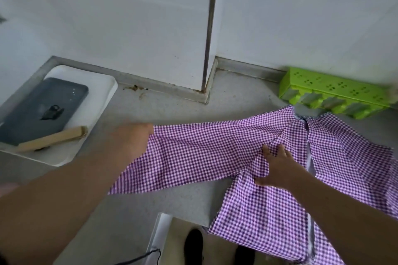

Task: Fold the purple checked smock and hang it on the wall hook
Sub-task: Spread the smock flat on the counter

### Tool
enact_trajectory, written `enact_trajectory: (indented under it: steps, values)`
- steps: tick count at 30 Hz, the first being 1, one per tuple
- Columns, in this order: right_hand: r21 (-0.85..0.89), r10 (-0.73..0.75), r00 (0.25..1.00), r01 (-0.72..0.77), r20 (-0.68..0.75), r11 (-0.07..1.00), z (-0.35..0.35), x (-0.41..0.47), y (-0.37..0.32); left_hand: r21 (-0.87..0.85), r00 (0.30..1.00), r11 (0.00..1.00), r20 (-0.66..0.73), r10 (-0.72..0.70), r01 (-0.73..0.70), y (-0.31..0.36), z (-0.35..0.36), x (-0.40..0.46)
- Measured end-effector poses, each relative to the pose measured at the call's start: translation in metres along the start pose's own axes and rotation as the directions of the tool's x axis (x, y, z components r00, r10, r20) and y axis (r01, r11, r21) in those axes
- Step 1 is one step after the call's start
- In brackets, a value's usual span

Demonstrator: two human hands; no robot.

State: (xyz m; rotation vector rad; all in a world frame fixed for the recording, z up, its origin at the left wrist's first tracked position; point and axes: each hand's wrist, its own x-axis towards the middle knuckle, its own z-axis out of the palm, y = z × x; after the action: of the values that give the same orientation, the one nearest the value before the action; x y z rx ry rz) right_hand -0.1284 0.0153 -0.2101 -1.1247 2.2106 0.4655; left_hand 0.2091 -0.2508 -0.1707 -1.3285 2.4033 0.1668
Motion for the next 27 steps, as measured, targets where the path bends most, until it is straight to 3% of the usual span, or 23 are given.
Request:
enact_trajectory:
  steps: [2, 4, 7, 9, 11, 13, 15, 19, 21, 24, 27]
  values:
    - [0.003, 0.007, 1.000, -0.007, 0.004, 1.000, 0.001, 0.001, 0.000, 0.159, 0.987, 0.987, -0.160, 0.021, 0.005, -0.003, -0.013, 0.002]
    - [0.006, 0.009, 1.000, -0.009, -0.004, 1.000, 0.002, 0.002, 0.001, 0.213, 0.945, 0.964, -0.249, 0.214, -0.162, 0.006, -0.014, -0.002]
    - [0.005, 0.001, 1.000, -0.001, -0.031, 1.000, 0.004, 0.001, 0.002, 0.190, 0.783, 0.794, -0.144, 0.604, -0.578, 0.044, 0.003, -0.020]
    - [0.001, -0.012, 0.998, 0.012, -0.064, 1.000, 0.007, 0.002, 0.003, 0.116, 0.684, 0.678, 0.019, 0.729, -0.726, 0.079, 0.017, -0.036]
    - [0.010, -0.031, 0.995, 0.032, -0.097, 0.999, 0.009, 0.002, 0.007, 0.119, 0.682, 0.673, 0.188, 0.707, -0.730, 0.108, 0.031, -0.045]
    - [0.040, -0.058, 0.991, 0.063, -0.118, 0.997, 0.012, 0.002, 0.019, 0.180, 0.745, 0.729, 0.271, 0.609, -0.661, 0.128, 0.045, -0.047]
    - [0.055, -0.119, 0.981, 0.129, -0.155, 0.990, 0.014, 0.001, 0.025, 0.241, 0.821, 0.791, 0.272, 0.502, -0.563, 0.130, 0.048, -0.044]
    - [-0.050, -0.192, 0.962, 0.186, -0.195, 0.981, 0.028, -0.012, 0.051, 0.293, 0.890, 0.844, 0.229, 0.393, -0.448, 0.148, 0.038, -0.045]
    - [-0.048, -0.196, 0.959, 0.190, -0.203, 0.981, 0.029, -0.012, 0.055, 0.234, 0.850, 0.819, 0.201, 0.487, -0.525, 0.161, 0.034, -0.046]
    - [-0.012, -0.178, 0.959, 0.180, -0.220, 0.984, 0.026, -0.020, 0.050, 0.213, 0.700, 0.667, 0.246, 0.670, -0.714, 0.187, 0.039, -0.048]
    - [0.062, -0.077, 0.957, 0.098, -0.278, 0.993, 0.031, -0.035, 0.049, 0.301, 0.724, 0.659, 0.300, 0.621, -0.690, 0.203, 0.047, -0.044]
